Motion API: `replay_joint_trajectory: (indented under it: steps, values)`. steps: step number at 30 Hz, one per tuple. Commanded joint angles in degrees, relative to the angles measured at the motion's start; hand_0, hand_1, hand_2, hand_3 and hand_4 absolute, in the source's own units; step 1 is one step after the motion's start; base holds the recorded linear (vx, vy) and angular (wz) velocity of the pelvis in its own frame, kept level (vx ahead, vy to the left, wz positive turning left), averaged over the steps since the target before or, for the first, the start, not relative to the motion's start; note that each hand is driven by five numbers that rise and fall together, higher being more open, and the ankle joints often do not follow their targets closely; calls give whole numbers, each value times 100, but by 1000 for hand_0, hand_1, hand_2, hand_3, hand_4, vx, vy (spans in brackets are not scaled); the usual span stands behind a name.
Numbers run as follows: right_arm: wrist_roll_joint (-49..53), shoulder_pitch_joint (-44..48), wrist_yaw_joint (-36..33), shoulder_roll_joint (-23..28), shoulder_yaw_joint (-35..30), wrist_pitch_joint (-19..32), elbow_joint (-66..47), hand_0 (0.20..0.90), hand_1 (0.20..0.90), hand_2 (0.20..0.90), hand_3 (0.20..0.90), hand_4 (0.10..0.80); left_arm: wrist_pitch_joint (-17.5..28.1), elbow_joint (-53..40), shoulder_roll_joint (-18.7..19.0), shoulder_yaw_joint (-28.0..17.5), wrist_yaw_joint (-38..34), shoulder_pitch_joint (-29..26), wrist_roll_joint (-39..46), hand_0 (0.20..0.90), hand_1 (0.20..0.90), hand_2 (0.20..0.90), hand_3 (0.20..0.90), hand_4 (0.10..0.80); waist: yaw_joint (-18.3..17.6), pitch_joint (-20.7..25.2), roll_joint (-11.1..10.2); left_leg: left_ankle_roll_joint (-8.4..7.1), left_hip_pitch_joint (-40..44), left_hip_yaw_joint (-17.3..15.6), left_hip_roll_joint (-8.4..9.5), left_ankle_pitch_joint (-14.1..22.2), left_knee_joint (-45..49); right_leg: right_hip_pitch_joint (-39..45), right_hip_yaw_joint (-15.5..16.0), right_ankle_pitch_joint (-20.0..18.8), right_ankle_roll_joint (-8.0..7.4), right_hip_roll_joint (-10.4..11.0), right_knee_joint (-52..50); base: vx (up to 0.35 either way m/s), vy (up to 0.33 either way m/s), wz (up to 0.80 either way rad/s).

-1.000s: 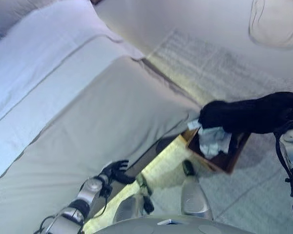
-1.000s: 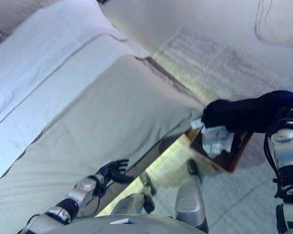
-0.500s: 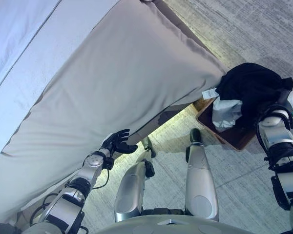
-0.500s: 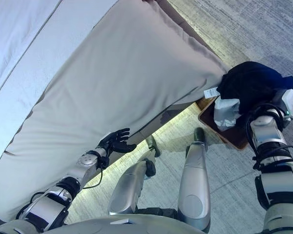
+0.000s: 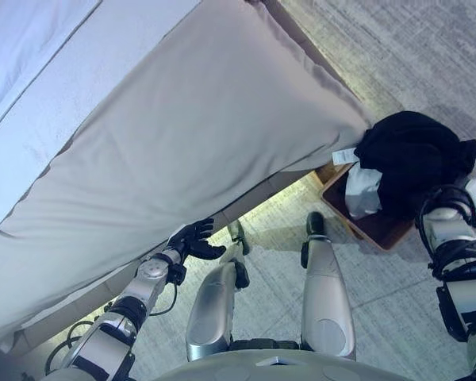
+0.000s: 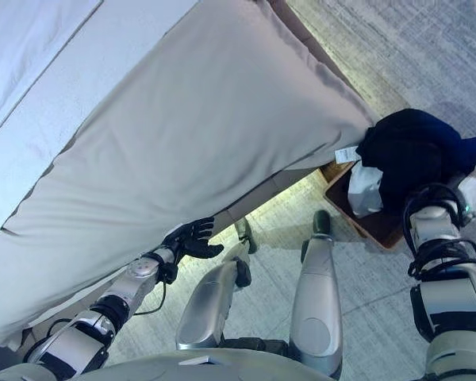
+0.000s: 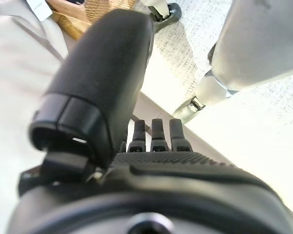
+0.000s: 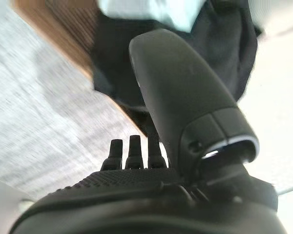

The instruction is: Pick up the clothes from the bed and place them into the basket

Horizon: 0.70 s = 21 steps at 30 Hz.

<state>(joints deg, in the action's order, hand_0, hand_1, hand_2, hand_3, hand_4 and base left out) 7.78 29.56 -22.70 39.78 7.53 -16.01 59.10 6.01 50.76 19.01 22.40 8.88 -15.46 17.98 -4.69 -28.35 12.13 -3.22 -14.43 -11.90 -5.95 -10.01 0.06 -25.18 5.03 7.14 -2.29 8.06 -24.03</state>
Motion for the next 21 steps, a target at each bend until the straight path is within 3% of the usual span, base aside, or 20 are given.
replay_joint_trajectory:
  steps: [1, 4, 10, 15, 21]
  values:
    - [-38, -375, 106, -266, 105, 361, 161, 900, 900, 900, 900, 800, -19, 82, 287, -287, -47, 221, -222, 900, 900, 900, 900, 800, 26, 407, -516, 5, 187, 26, 238, 813, 341, 691, 430, -415, 211, -380, 1271, 48, 32, 16]
    - [198, -1157, 455, -761, -6, 795, 138, 900, 900, 900, 900, 800, -99, 133, 220, -428, -42, 420, -449, 900, 900, 900, 900, 800, 114, 754, -758, -8, 617, 53, 259, 829, 28, 1261, 521, -514, 131, -410, 1695, 177, 38, 15]
    - [-467, -2034, 1154, -1741, 234, 1560, 168, 900, 900, 900, 900, 800, -348, 578, 29, -685, -1, 764, -933, 900, 900, 900, 900, 800, 133, 1478, -1116, 51, 1301, 33, 322, 931, -260, 2048, 448, -777, -4, -477, 2397, 219, 122, 11]
    - [-985, -2345, 1598, -2080, 517, 1455, 303, 900, 900, 900, 900, 800, -386, 923, -114, -832, -70, 937, -1079, 900, 900, 900, 900, 800, 183, 1908, -1176, 116, 1716, 0, 352, 1034, -407, 2439, 470, -778, -48, -491, 2542, 166, 155, 7]
    - [-1188, -2519, 1643, -2332, 709, 1423, 629, 900, 900, 900, 900, 800, -444, 1382, -150, -940, 13, 968, -1046, 900, 900, 900, 900, 800, 224, 2225, -1180, 220, 2062, 54, 399, 1165, -437, 2845, 524, -617, -34, -489, 2493, 82, 163, 4]
